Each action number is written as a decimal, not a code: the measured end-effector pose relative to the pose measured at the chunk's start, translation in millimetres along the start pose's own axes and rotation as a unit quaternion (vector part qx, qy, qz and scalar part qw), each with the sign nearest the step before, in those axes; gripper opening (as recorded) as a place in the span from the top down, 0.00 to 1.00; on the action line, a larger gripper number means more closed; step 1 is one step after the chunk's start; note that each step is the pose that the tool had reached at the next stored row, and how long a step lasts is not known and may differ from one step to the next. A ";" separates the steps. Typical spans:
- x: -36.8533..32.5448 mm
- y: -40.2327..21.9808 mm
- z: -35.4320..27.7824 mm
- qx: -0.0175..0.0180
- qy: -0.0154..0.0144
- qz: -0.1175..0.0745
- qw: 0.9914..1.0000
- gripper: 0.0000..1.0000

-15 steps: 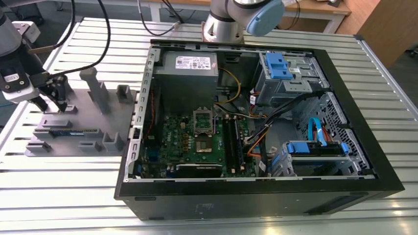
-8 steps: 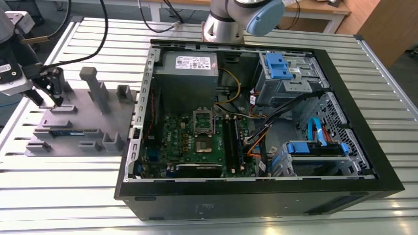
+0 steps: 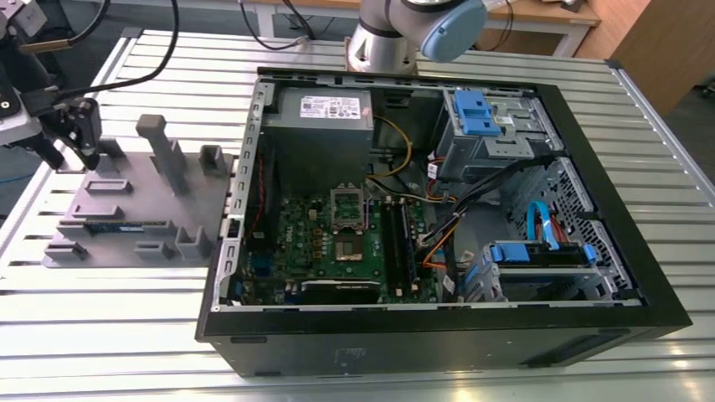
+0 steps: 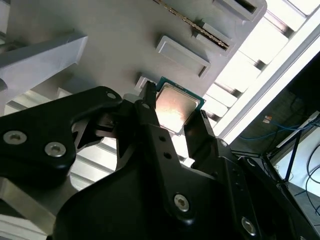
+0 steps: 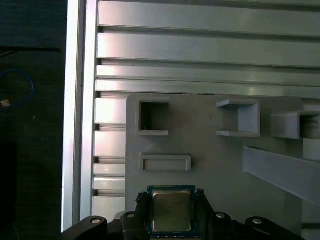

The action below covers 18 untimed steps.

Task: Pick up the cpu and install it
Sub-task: 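Pick up the cpu and move it towards the insertion slot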

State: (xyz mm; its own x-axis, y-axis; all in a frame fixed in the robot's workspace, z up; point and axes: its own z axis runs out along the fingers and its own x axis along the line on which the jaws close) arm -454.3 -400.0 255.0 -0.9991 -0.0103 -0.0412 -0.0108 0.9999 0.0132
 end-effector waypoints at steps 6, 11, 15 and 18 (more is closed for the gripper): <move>-0.1 0.0 -2.1 0.000 0.000 0.000 1.000 0.53; -0.1 0.0 -3.0 0.000 0.000 0.000 1.000 0.53; -0.4 0.1 -9.2 0.000 0.000 0.000 1.000 0.53; -0.6 0.2 -16.0 0.000 0.000 0.000 1.000 0.53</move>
State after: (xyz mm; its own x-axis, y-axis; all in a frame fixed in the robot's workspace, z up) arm -454.3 -399.9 271.0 -0.9991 -0.0102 -0.0413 -0.0108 0.9999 0.0132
